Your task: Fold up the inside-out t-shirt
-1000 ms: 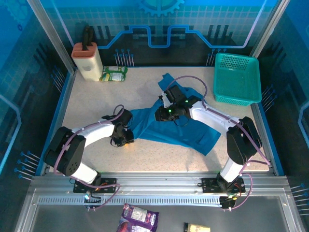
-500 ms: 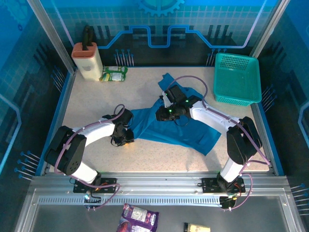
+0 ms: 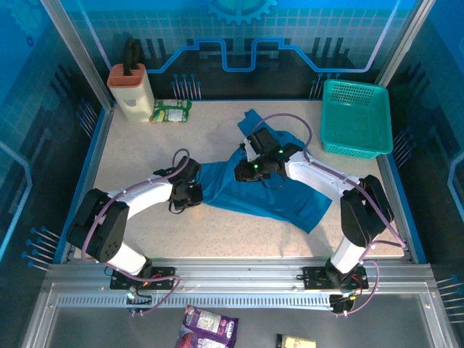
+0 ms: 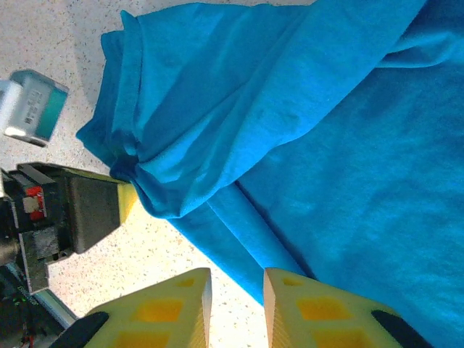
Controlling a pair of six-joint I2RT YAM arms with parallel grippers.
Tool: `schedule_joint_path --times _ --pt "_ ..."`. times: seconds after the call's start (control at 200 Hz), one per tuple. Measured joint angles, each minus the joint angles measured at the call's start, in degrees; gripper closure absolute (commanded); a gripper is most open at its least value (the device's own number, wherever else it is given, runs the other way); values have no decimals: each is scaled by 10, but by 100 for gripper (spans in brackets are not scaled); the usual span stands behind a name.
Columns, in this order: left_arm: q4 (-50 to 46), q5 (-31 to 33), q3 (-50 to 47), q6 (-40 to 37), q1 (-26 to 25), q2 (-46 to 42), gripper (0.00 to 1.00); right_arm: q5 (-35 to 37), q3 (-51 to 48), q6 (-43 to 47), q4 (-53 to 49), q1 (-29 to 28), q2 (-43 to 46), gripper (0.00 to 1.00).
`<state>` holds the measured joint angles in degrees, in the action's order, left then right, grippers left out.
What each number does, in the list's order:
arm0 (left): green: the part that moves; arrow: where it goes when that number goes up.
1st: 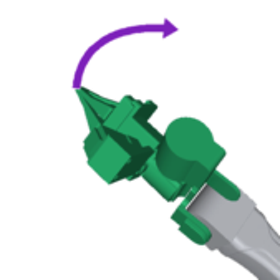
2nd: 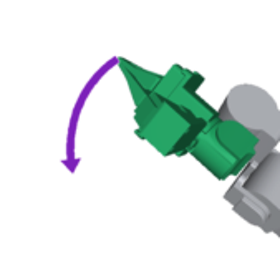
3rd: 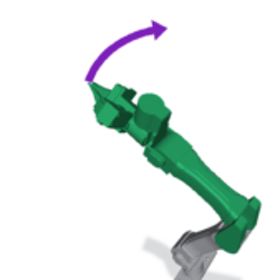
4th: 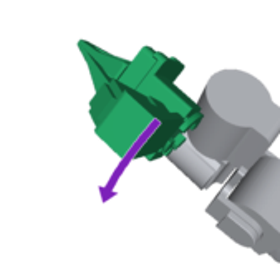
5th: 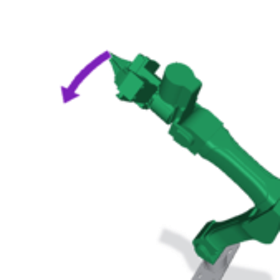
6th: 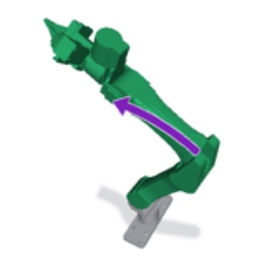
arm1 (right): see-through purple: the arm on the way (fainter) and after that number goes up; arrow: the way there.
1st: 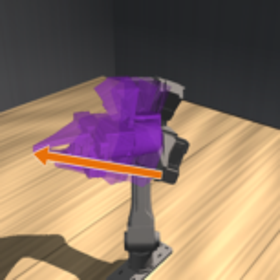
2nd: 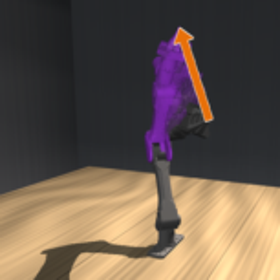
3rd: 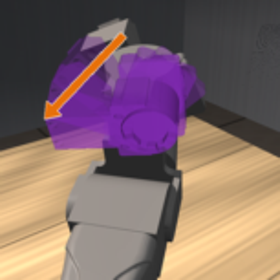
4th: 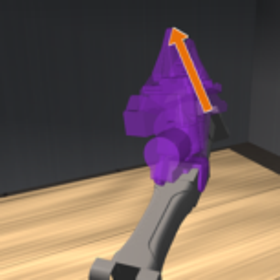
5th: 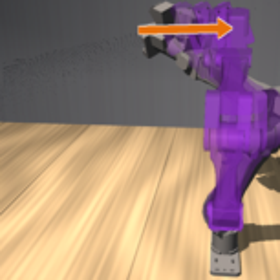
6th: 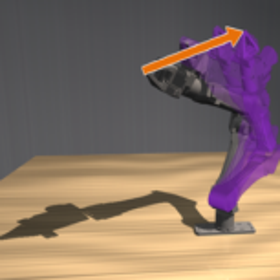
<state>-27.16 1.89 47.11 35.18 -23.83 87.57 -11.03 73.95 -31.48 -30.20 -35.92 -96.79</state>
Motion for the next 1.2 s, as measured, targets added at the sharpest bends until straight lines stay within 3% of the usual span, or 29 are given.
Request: schedule_joint_path --times 0.125,0.3,0.51,0.695,0.846,1.066,1.201 --pt "-12 5 44 -32 15 -3 100 17 0 0 -11 2 13 77" --pt "-25 -9 162 -93 94 10 100 51 -3 -12 -26 35 47 78" --pt "-53 -64 381 -155 174 125 100 53 -32 -19 -31 81 87 75" --pt "-78 -97 446 -174 184 190 100 19 -45 -18 -32 77 85 75" --pt "-69 -78 530 -167 217 282 100 8 -64 -20 -34 75 81 75" --pt "-73 -35 635 -136 252 368 66 10 -81 -22 -37 75 83 75" --pt "-62 -33 604 -139 247 341 57 18 -105 -26 -44 75 89 73"
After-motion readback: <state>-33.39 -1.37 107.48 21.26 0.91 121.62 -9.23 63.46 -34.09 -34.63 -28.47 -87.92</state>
